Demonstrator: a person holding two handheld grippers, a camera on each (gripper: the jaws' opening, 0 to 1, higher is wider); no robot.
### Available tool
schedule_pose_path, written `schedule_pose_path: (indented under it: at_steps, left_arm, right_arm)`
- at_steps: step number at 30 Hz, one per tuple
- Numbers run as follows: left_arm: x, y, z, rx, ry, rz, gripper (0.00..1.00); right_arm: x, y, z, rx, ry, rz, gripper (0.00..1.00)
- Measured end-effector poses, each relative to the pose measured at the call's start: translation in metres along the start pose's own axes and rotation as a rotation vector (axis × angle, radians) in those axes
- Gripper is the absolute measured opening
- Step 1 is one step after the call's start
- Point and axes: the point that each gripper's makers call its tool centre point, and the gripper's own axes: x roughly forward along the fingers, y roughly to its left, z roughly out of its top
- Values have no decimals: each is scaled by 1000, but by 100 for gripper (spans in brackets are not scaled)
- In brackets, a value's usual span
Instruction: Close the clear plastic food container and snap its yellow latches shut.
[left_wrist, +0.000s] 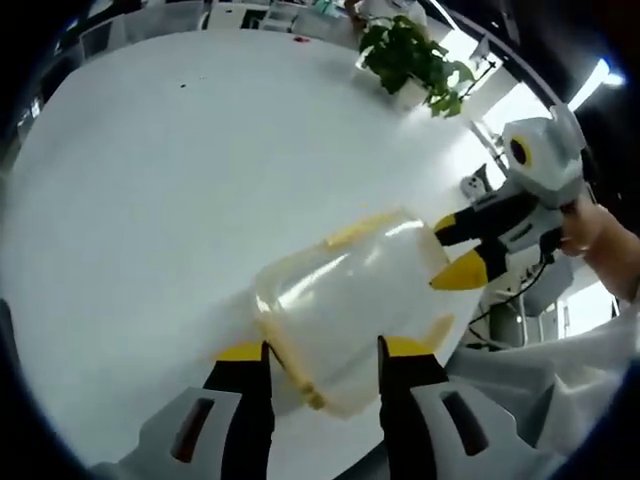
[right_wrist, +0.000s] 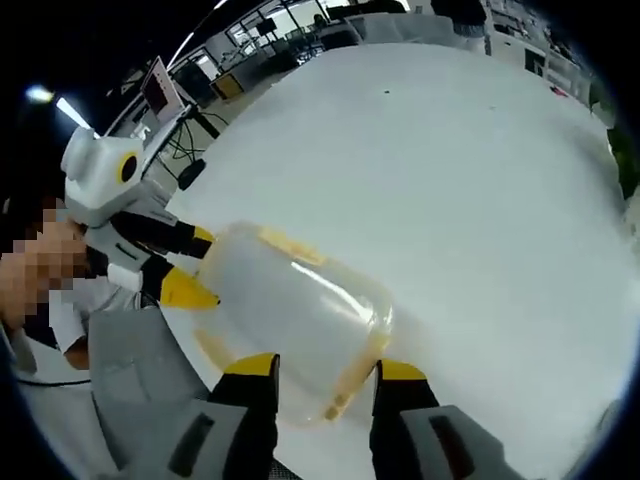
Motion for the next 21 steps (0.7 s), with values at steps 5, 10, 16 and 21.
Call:
schedule_pose_path:
  at_steps: [5,10,16,21]
  left_arm:
    - [0,1,0,-2,-4,-2,40]
    - [-1,2,0,0,-20,-13,41]
    - [-1,1,2,25,-37,-14,42]
    - [-3,1,3,65,-42,-2,42]
  right_arm:
    - [0,1,1,4,-13,7,35]
    - [0,1,1,-11,-25,9,37]
    - [-1,2,4,-55,-35,-5,38]
    - [-2,0,5,-65,-45,-9,39]
